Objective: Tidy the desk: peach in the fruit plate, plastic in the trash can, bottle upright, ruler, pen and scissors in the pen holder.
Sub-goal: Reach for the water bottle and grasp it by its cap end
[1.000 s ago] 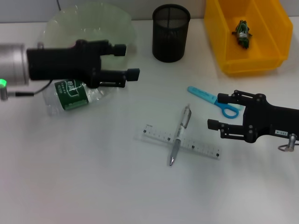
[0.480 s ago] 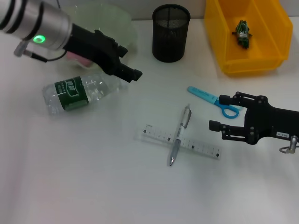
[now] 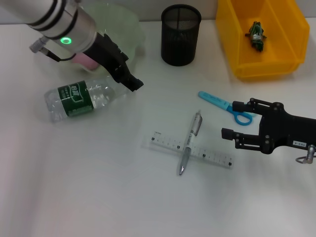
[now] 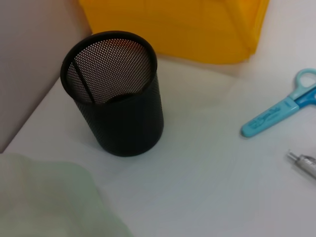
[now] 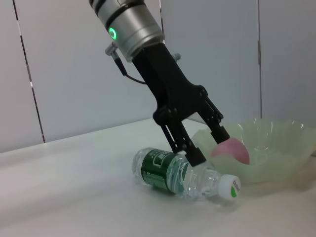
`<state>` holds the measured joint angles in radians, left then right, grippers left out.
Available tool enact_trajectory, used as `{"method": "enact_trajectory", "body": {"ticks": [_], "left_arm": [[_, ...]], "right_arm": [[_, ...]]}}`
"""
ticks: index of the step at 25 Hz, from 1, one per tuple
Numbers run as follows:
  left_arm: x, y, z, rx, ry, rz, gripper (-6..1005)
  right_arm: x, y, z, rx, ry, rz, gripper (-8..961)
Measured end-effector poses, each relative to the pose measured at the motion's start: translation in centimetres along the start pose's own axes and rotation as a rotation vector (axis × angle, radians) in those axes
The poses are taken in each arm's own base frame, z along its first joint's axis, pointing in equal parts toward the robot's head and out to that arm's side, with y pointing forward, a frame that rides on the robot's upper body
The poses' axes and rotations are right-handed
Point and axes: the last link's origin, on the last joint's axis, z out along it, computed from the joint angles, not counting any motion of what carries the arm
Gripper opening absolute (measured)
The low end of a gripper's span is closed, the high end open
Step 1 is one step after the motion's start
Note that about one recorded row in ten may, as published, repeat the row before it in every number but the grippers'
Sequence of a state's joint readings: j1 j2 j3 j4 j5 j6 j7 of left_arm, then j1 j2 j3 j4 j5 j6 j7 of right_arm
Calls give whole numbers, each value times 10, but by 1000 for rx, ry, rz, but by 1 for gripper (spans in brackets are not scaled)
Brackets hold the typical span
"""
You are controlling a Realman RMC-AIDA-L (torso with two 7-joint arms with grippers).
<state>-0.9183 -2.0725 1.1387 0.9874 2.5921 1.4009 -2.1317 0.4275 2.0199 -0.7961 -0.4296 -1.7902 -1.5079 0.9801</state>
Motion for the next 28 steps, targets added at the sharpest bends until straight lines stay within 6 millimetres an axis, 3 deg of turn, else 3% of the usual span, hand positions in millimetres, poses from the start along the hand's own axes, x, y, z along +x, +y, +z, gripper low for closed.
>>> {"method": "enact_trajectory", "body": {"ticks": [11, 28], "left_arm": [[-4, 6, 36, 75, -87, 81, 826], [-11, 6, 57, 132, -143, 137, 825]], "right_arm": [[0, 1, 0, -4, -3, 0, 780], [0, 1, 0, -5, -5, 8, 780]]}}
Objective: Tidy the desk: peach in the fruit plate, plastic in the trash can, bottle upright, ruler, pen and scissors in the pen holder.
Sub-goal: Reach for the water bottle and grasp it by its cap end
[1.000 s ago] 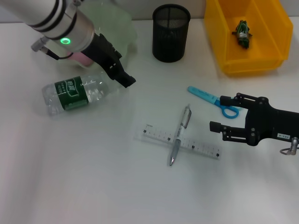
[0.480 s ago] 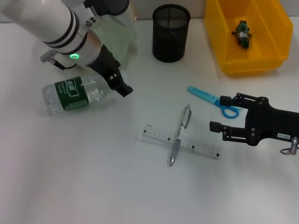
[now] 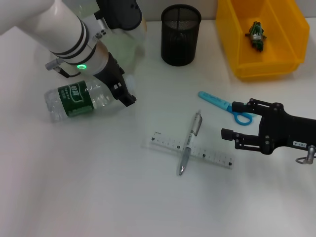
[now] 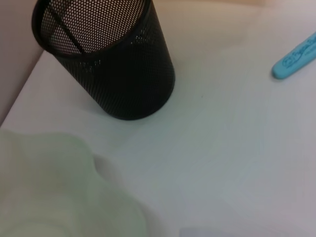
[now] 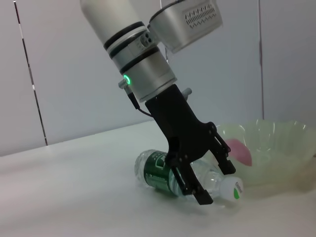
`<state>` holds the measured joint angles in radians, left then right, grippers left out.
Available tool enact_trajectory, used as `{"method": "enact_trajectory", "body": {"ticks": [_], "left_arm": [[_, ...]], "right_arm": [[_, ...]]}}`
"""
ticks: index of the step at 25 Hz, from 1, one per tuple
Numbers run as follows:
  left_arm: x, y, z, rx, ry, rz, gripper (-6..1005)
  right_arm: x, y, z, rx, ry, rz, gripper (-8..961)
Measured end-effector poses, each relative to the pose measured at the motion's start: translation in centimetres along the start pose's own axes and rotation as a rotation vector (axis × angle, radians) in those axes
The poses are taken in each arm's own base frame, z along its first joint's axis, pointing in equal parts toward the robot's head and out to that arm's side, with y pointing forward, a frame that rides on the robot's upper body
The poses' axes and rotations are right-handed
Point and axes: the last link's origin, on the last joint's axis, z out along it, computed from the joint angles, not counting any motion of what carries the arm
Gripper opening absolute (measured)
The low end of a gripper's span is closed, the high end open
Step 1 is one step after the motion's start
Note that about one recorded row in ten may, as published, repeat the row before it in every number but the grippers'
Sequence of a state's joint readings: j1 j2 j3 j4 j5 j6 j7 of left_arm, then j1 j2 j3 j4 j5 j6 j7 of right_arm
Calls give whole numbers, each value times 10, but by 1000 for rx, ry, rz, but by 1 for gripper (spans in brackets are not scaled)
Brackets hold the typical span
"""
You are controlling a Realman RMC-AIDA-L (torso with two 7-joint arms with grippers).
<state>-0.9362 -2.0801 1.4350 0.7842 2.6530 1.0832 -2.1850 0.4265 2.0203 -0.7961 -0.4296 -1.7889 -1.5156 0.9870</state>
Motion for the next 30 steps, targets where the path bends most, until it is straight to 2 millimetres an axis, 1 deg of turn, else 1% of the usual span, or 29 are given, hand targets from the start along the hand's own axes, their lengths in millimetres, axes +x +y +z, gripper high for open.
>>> {"method": "enact_trajectory", "body": {"ticks": [8, 17, 25, 27, 30], "left_arm": [[-2, 2, 5, 18, -34, 23, 825], [0, 5, 3, -5, -37, 35, 825], [2, 10, 5, -10, -51, 73, 824], [3, 14, 7, -14, -57, 105, 825], [3, 14, 7, -14, -58, 110, 755]], "right_arm": [[0, 0, 1, -1, -3, 1, 781], [-2, -1, 2, 0, -4, 0, 781], [-2, -2, 3, 2, -3, -2, 781], [-3, -2, 3, 3, -4, -3, 781], [-3, -3, 3, 4, -4, -4, 780]]}}
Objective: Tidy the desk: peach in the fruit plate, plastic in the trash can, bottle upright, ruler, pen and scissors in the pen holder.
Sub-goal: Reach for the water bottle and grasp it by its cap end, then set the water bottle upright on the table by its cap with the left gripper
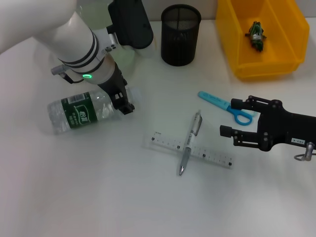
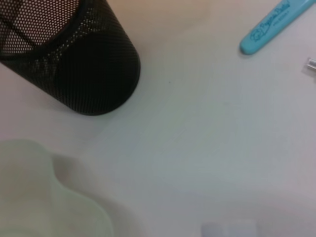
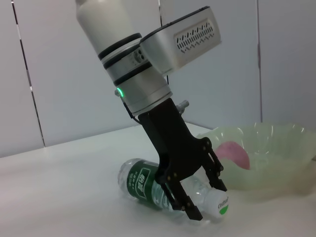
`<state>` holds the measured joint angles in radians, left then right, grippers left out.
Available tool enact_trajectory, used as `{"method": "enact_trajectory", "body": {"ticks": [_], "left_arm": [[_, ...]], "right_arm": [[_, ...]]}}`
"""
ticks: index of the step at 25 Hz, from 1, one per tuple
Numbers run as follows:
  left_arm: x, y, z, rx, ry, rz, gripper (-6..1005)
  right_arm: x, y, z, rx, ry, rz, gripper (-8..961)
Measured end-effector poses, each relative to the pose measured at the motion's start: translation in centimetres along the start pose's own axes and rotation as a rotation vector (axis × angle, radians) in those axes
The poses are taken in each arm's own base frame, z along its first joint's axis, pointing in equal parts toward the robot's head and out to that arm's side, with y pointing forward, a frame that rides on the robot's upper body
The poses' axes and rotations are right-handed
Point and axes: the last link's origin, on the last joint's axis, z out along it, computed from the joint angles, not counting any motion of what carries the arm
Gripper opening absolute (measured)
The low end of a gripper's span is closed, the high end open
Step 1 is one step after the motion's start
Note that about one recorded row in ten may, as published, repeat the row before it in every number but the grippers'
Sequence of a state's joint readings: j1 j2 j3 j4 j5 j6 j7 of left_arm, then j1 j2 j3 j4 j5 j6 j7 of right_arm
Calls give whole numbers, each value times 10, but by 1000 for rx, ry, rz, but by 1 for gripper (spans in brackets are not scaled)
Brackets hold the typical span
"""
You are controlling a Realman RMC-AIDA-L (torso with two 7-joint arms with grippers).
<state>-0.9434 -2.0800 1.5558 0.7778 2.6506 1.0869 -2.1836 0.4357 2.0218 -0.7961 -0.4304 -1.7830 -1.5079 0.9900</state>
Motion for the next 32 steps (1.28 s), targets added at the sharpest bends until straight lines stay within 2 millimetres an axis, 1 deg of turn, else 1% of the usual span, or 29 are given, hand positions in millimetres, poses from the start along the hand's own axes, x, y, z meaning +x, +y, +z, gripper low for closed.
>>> {"method": "enact_trajectory", "body": {"ticks": [4, 10, 12, 14, 15, 16, 17, 19, 21, 24, 26, 27, 28, 29, 30, 32], "left_arm": [[2, 0, -1, 0, 0, 8, 662], [2, 0, -1, 0, 0, 8, 494], [12, 4, -12, -28, 51, 3, 438], [12, 4, -12, -28, 51, 3, 438], [15, 4, -20, -45, 86, -19, 438], [15, 4, -20, -45, 86, -19, 438], [15, 1, -29, -56, 125, -49, 437], [15, 1, -29, -56, 125, -49, 437], [12, -5, -42, -82, 188, -91, 437], [3, -14, -57, -120, 269, -146, 436], [-3, -17, -62, -125, 293, -165, 436], [-3, -17, -62, -125, 293, -165, 436], [-10, -21, -65, -123, 313, -186, 436], [-10, -21, -65, -123, 313, -186, 436], [-22, -25, -72, -122, 351, -223, 436], [-29, -28, -78, -117, 381, -248, 436]], "right_arm": [[-1, 0, 0, 0, -1, -2, 780], [-2, -1, 1, -1, -2, -4, 780], [-3, -2, 2, -3, -4, -5, 780], [-3, -2, 2, -3, -4, -4, 781], [-3, -2, 2, -4, -4, -4, 781], [-3, -2, 2, -4, -4, -3, 781], [-3, -2, 2, -4, -4, -3, 781], [-4, -2, 2, -6, -5, -1, 781], [-4, -2, 2, -7, -4, 2, 781], [-4, -2, 2, -8, -2, 1, 781], [-4, -2, 2, -9, -2, 1, 781], [-4, -2, 2, -9, -2, 1, 781], [-4, -2, 2, -10, -2, 1, 781], [-4, -2, 2, -10, -2, 1, 780], [-4, -2, 2, -10, -2, 1, 780], [-4, -2, 2, -11, -1, 2, 780]]}}
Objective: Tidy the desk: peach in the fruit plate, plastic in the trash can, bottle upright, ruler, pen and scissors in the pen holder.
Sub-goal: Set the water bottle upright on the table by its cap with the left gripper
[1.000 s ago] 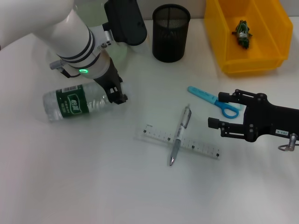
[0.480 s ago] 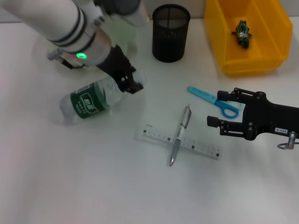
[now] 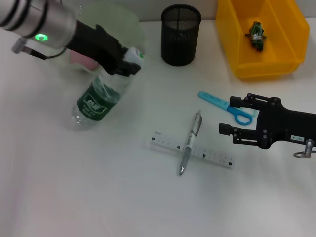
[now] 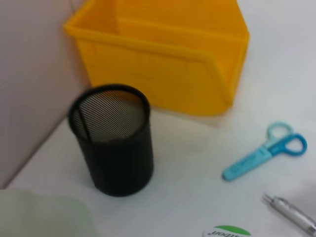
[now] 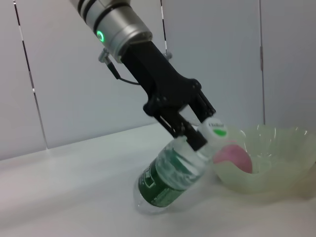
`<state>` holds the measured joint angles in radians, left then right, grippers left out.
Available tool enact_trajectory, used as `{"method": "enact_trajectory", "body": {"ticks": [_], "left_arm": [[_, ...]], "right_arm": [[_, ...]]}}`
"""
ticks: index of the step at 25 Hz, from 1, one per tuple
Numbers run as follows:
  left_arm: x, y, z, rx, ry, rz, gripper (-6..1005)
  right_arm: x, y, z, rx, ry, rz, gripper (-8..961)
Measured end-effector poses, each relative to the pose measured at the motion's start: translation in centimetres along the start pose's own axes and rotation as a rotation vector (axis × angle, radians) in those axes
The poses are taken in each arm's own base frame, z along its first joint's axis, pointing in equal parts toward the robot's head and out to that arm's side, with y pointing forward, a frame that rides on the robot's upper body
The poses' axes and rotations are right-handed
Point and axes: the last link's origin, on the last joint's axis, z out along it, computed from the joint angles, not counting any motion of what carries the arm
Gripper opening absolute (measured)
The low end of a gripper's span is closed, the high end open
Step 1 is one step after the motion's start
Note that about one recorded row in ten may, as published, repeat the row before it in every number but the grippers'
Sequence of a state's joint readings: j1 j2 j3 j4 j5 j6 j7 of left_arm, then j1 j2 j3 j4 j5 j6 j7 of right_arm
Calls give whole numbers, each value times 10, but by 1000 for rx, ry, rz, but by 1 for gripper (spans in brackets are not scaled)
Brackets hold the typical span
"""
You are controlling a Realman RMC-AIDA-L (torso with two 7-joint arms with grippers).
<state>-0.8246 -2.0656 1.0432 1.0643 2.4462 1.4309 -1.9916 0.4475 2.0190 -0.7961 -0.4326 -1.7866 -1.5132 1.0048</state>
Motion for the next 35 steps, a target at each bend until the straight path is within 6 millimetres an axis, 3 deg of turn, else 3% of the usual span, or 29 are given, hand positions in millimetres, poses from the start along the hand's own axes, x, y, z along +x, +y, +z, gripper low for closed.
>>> {"method": "enact_trajectory", "body": {"ticks": [16, 20, 35], "left_arm": [[-44, -13, -51, 14, 256, -170, 438], [-64, -14, -68, 21, 330, -218, 438], [-101, -16, -90, 83, 397, -275, 439]], "right_arm": [[-2, -1, 2, -12, 5, 1, 780], [-3, -1, 2, -16, 5, 1, 781], [-5, 1, 3, -30, -5, -4, 781]]}}
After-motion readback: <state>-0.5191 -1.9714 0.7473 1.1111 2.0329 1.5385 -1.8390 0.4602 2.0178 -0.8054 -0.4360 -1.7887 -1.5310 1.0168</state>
